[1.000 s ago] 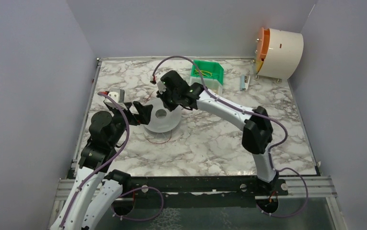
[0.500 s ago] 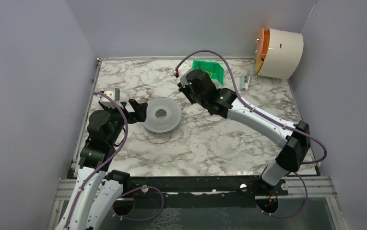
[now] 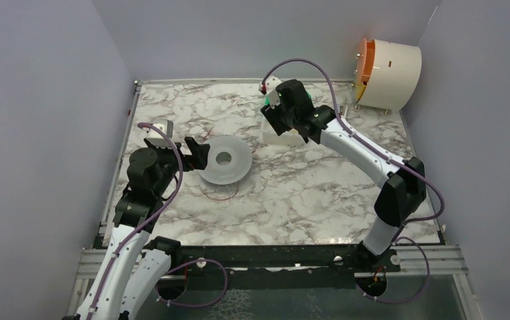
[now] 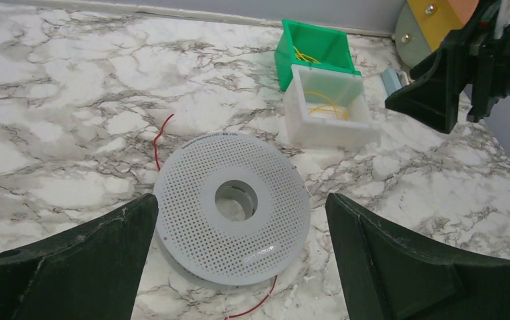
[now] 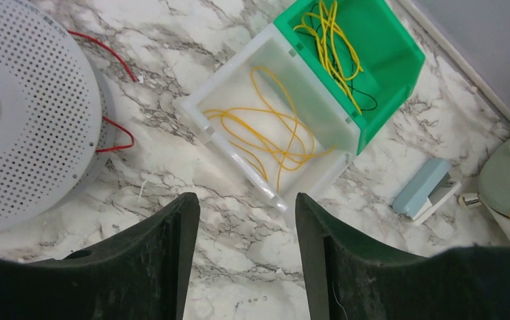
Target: Wrap the cables
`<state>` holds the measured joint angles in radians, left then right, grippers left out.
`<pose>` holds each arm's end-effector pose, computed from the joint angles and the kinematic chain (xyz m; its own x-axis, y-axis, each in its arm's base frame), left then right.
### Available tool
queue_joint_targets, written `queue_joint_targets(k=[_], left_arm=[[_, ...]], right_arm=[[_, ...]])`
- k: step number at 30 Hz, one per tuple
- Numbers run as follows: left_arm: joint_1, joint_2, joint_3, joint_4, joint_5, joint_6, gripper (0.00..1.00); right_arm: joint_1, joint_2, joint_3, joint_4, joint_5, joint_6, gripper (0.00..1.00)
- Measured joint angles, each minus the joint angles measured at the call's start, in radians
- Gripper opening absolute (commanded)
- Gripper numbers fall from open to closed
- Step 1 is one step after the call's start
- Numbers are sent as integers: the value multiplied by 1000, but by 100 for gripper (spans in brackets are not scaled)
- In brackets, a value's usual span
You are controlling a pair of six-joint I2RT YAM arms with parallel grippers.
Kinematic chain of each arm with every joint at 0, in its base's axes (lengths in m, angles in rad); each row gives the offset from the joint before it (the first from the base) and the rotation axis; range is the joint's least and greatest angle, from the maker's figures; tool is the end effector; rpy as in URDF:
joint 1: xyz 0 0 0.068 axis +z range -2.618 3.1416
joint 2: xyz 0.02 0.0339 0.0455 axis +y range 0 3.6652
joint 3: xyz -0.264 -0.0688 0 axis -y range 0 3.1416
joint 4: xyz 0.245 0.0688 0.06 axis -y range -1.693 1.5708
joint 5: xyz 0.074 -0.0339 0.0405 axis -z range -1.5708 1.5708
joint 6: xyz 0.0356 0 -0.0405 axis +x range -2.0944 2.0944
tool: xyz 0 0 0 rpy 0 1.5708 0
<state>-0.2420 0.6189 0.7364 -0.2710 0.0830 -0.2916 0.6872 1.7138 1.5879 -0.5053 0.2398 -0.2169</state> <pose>0.1444 -0.0387 0.3382 -0.2337 -0.2374 -0.9429 0.2622 0.9184 -0.2962 0.3114 0.2446 0.3395 -0.3448 -0.5534 -0.7582 -0.5552 0.7715 -0.3106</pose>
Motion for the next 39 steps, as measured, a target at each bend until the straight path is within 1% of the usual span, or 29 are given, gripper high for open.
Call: queue_joint_targets(k=[5,8,14,22,25,27,30,35,39], left_arm=[[0,2,0,1,4,-1,99],[-1,3,0,1,7,-1,99],[-9,9,0,1,14,-1,99],[-9,11,0,1,16,-1,99],[-9,11,0,1,17,-1,99],[-9,11,0,1,18,-1,99],[-9,11,0,1,18,-1,99],[-9,10,0,1,17,-1,99],[-9,8,0,1,18,-1,99]], right_arm=[[-17,83,26,-47,-63,-8,72],[-31,133,35,-72,-104,-17,73],[-70,255,114,-115,-169,-21,73],[-94,371,211,-144,-197,-20,73],[-98,400,237,-150,-201,-19,70],[-98,411,243,-152,-207,-16,65],[-98,418,243,-160,-219,-9,55],[-99,419,243,-168,-231,3,43],[-101,419,243,-168,-236,9,35]])
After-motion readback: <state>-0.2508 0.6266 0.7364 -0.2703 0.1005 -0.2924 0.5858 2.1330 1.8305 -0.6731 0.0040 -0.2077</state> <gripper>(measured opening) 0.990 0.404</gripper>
